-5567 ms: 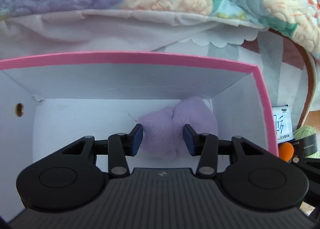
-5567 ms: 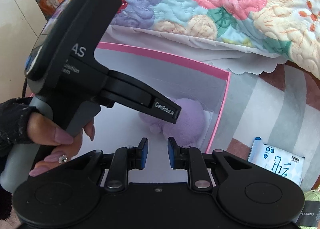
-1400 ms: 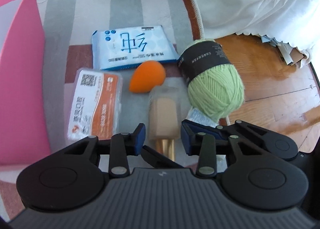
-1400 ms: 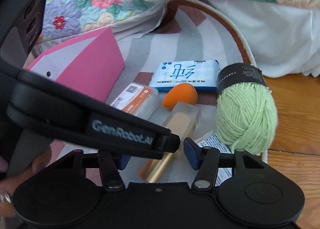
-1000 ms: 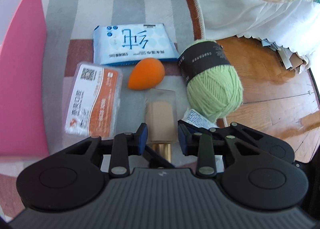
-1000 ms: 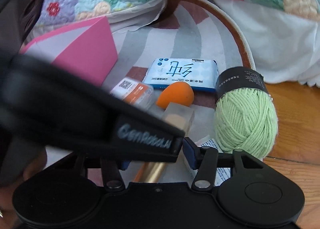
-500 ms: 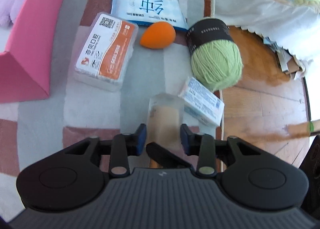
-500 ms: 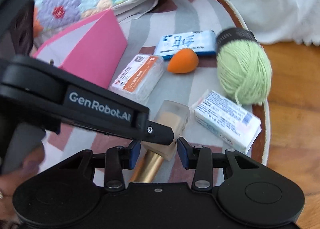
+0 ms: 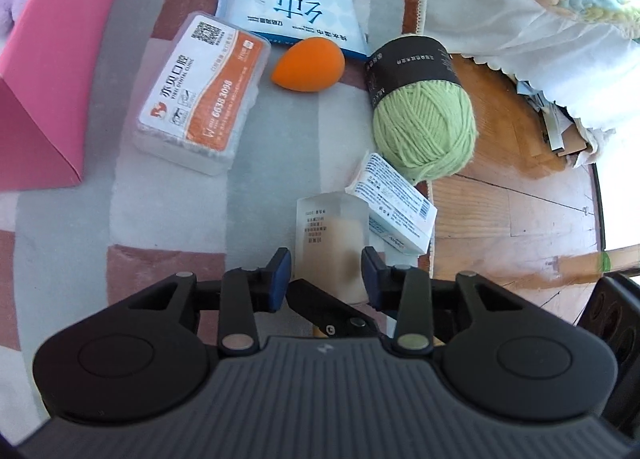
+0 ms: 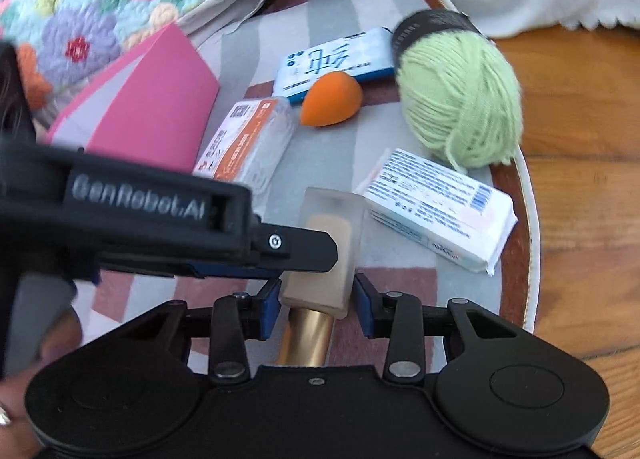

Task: Organize objects
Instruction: 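Lift the lipstick tube with the left tool toward the pink box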

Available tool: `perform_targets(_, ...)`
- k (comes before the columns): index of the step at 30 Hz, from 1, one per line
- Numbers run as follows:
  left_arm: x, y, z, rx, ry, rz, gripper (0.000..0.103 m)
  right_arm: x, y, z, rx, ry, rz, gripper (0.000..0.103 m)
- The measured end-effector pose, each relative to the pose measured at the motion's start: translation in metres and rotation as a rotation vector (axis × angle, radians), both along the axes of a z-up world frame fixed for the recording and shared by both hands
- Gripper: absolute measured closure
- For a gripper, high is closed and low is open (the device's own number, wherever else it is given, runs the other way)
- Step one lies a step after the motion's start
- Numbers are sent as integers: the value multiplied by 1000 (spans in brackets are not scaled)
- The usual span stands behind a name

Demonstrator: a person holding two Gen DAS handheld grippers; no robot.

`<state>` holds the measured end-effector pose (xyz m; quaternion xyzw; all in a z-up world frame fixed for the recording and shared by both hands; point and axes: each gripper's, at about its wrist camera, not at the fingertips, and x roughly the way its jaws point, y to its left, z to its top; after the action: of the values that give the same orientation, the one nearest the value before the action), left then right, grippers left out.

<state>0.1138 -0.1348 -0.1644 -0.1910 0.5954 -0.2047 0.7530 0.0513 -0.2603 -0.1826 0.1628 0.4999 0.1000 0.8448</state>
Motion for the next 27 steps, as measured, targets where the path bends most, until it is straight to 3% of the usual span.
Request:
perform_targets(5,-3,-6,-11,-5,58,-16,58,-5,-8,-3,59,-3,-24,60)
perform_targets(13,-11,-7,-2,21,28,-26,62,-7,-12,2,80,4,14,60)
perform_targets(17,-19,0,16,17,15,-21,62,-12,-8,14,71,3,37,60)
perform_targets(27,-41,33,90,51,-49,4,62,-23,18,82,42,-25,150,60)
